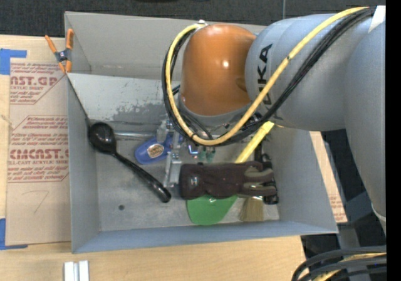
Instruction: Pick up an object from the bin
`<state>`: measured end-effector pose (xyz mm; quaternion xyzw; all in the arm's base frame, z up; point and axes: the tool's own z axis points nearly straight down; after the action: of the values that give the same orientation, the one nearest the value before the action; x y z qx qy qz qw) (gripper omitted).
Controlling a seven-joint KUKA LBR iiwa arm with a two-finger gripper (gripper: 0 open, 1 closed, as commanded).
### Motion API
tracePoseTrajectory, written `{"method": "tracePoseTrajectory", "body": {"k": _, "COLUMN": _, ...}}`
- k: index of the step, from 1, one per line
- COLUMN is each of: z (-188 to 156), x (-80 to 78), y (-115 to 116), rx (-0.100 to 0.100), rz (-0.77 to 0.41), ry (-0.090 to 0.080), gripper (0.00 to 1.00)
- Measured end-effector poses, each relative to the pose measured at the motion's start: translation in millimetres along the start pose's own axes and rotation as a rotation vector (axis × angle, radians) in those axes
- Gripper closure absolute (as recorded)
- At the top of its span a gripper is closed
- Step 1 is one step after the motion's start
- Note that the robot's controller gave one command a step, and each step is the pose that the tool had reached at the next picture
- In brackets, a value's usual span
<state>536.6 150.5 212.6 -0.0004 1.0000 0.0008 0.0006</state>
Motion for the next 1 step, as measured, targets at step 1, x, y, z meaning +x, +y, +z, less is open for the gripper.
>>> {"method": "tracePoseTrajectory", "body": {"k": 1, "z": 0.0, "x": -0.3, "y": 0.0, "rx": 0.0, "rz": -0.001, "ry": 0.0, "gripper": 0.0}}
